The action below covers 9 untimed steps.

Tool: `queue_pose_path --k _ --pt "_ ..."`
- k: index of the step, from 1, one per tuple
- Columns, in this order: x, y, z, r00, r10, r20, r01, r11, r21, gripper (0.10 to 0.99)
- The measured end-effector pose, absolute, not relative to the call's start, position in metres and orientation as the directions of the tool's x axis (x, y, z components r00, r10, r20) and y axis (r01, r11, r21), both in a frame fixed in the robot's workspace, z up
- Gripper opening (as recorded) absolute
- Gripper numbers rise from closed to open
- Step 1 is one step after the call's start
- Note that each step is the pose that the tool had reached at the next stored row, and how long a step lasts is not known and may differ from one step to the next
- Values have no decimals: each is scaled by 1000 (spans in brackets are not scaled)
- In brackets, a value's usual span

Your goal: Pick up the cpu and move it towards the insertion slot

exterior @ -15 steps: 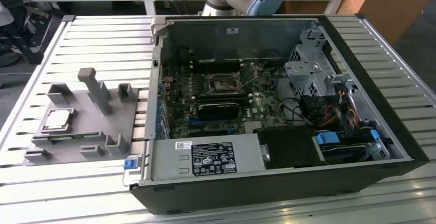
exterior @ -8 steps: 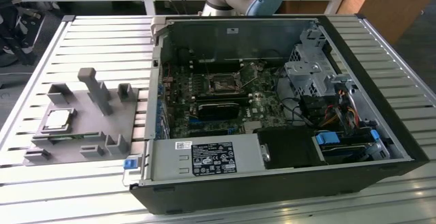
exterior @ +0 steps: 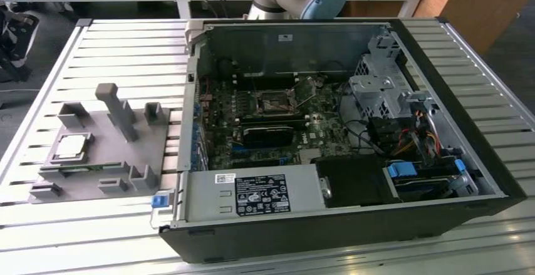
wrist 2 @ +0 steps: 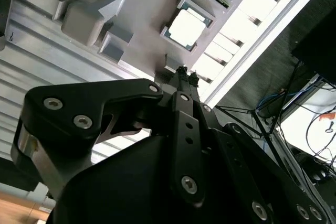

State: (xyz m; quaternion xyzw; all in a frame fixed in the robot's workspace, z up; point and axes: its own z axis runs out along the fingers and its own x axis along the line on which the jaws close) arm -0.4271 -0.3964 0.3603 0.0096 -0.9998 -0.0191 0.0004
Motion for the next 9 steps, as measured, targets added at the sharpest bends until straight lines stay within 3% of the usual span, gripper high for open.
queue_pose_path --k 5,7,8,9 --pt "-431 -396 358 -1000 -19 1 -19 999 38 114" --pt "-431 -396 357 -1000 -19 0 -19 999 38 235" --pt "-431 -396 356 -1000 -19 0 -19 999 38 235" --pt "-431 -396 355 -1000 -19 0 -19 999 38 294"
